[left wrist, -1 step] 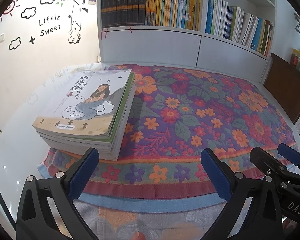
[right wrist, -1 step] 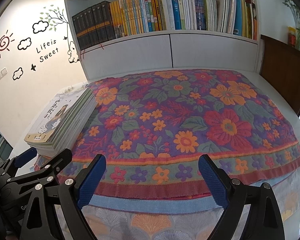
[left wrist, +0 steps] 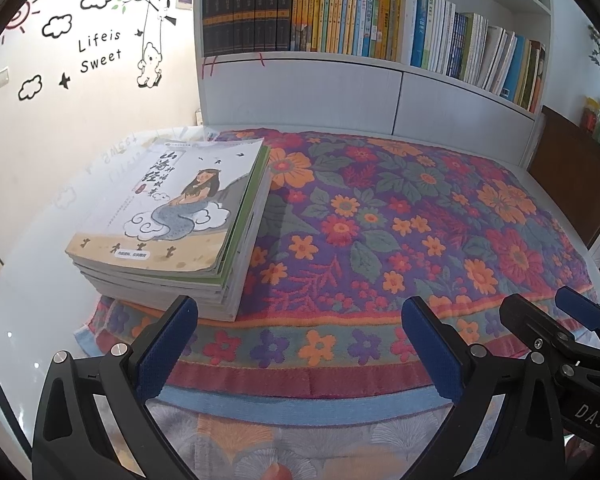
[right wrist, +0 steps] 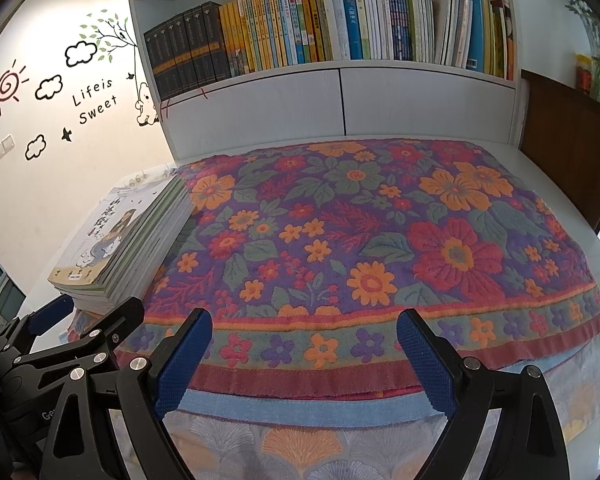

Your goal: Organize books

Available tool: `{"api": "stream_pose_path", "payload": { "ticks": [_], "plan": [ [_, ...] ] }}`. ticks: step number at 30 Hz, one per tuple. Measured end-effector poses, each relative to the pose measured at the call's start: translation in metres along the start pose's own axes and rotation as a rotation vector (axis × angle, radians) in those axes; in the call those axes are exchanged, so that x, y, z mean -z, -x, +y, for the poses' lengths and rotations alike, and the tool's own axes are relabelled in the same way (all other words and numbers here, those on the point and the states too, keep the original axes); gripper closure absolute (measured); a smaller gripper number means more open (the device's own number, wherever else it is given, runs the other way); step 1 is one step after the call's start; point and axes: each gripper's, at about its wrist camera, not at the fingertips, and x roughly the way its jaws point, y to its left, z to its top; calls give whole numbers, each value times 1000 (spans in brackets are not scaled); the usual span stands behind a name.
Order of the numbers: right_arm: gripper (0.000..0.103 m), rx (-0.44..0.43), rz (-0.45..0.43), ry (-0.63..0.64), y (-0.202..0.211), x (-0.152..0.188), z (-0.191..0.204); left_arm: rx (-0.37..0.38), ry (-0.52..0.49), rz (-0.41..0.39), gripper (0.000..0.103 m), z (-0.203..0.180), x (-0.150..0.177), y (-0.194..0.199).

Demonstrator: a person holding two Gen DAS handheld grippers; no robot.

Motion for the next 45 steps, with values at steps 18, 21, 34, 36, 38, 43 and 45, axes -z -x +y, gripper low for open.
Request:
{"api": "stream_pose_path", "payload": {
  "ticks": [18,21,34,36,38,43,45],
  "plan": [
    [10,-2,5,-9,-1,1,0,-3,-1,1,1,-1,0,-1],
    [11,-3,6,-10,-1,1,0,-2,1,1,1,-1,0,-2],
    [10,-3,11,-19,-2,3,-2,-4,-3,10,1,-3,1,-2],
    [10,-4,13,-20,-2,3,-2,0,-2,12,1,-4,1,-2],
    [10,-5,13,-23,-2,3,-3,1,-2,13,1,-4,2,-2],
    [11,-3,20,-28,-3,3,-6,1,-8,18,1,-7,3,-4],
    [10,-3,22,-32,-3,4,-7,3,-8,22,1,-8,3,-5]
  ]
}}
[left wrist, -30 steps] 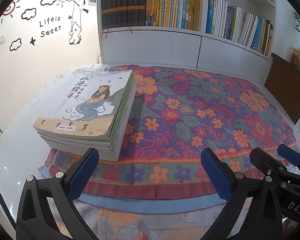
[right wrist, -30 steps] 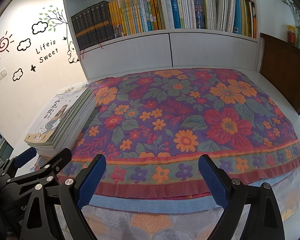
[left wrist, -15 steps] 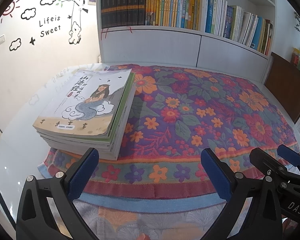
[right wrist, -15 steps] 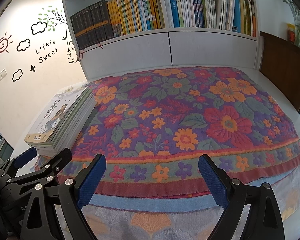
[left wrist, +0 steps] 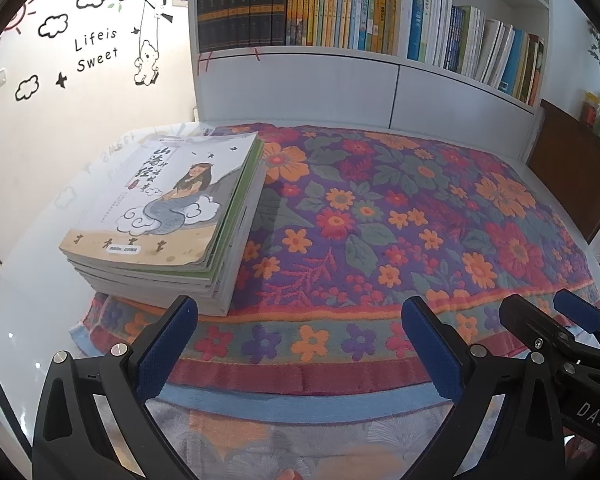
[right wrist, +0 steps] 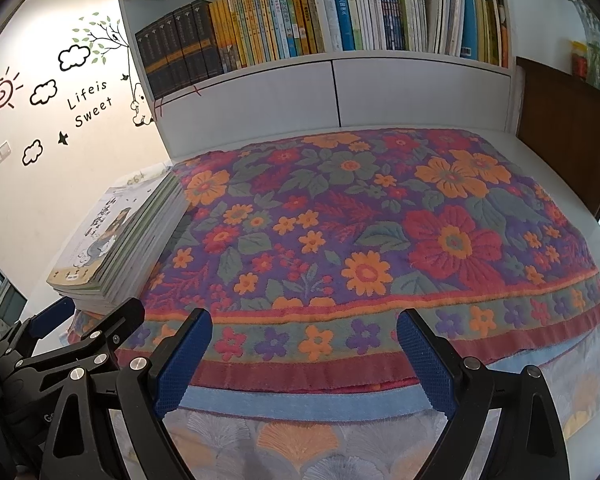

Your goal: Organize books

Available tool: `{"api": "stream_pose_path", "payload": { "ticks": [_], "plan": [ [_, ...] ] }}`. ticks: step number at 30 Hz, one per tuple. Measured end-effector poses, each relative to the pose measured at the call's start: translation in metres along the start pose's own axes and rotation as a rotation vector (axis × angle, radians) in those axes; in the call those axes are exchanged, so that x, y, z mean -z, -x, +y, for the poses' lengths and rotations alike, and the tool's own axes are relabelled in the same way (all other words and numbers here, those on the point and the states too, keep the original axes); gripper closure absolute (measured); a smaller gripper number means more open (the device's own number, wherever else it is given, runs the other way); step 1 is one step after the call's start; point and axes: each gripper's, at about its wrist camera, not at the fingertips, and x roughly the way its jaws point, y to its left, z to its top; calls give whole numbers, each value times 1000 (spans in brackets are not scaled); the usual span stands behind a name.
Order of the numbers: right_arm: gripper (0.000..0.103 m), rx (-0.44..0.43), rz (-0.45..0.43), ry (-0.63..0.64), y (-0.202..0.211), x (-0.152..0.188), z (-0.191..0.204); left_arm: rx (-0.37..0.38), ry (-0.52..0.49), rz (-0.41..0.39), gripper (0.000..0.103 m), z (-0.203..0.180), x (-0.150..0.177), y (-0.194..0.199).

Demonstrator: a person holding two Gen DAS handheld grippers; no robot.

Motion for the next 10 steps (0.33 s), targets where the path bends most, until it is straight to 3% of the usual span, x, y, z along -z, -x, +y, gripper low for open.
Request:
{"api": "stream_pose_path", "payload": {
  "ticks": [10],
  "plan": [
    [10,12,11,-12,-3,1,-8,-1,-3,9,1,-9,2,-6]
  ]
}}
